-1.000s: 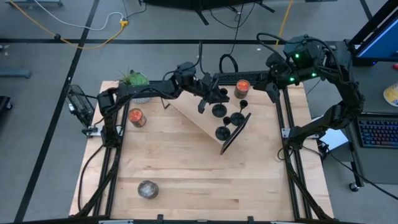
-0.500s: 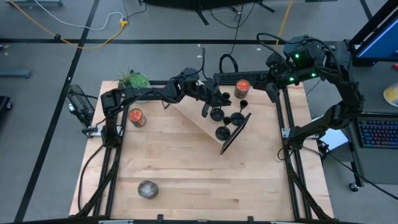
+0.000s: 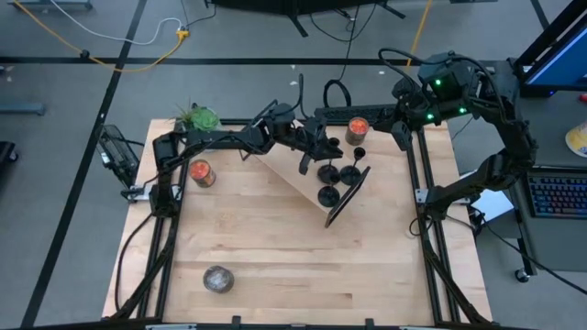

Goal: Pick & Place candle stick holders
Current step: Put the black candle holder on the shelf

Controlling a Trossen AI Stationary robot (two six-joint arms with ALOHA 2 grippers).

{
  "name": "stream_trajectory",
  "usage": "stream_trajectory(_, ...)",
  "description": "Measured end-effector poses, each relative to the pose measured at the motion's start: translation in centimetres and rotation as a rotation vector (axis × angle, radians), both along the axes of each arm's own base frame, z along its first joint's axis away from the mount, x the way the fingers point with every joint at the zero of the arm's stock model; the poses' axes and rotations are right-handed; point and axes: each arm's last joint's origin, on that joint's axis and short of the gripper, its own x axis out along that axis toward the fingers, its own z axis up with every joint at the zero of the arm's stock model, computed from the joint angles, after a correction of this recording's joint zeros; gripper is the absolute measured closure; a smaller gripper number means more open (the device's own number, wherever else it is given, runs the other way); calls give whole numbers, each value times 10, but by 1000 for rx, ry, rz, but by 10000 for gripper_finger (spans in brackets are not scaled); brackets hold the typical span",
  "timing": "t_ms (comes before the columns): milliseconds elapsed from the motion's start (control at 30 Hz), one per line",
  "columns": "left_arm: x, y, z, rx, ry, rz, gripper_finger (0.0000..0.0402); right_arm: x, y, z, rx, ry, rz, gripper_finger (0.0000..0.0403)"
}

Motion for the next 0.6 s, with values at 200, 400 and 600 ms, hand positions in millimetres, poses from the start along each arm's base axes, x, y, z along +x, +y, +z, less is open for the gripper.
stream_trajectory(200,0,0,-1,-5,13,1,360,0,0,0,-2,0,2,344)
stream_trajectory(400,0,0,-2,-8,21,0,360,0,0,0,-1,0,1,344)
stream_trajectory(600,0,0,-5,-12,49,1,360,0,0,0,-1,0,2,344)
